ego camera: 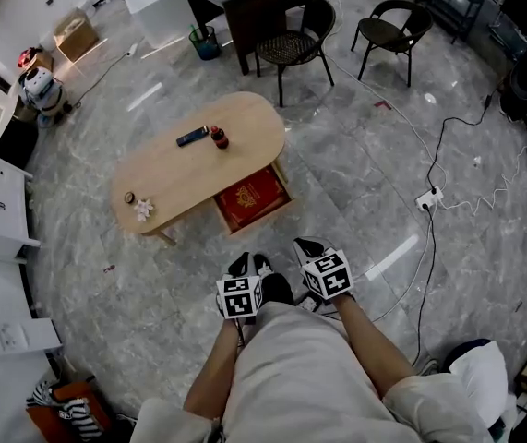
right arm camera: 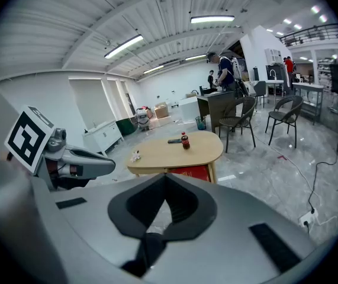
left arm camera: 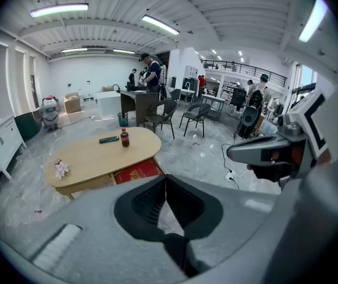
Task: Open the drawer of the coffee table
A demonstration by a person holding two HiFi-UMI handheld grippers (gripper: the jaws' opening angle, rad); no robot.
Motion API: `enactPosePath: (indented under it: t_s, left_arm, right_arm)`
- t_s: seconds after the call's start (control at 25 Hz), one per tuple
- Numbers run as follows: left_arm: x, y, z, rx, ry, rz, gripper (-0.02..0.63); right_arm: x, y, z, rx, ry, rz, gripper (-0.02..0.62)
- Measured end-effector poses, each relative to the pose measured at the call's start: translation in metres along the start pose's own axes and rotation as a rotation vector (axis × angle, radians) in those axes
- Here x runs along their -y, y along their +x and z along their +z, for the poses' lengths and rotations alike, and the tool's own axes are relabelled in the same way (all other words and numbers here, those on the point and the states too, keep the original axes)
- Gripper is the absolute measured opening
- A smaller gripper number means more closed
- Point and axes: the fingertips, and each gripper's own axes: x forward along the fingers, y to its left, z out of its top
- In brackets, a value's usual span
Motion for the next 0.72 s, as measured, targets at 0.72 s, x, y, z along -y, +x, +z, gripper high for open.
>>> enactPosePath:
  t_s: [0.72]
  left_arm:
    - [0.020, 0.010, -0.002, 0.024, -0.006, -0.037, 0.012]
  right_arm:
    - [0.013, -0.031, -0.016, 0.061, 0.065, -0.066, 0.015]
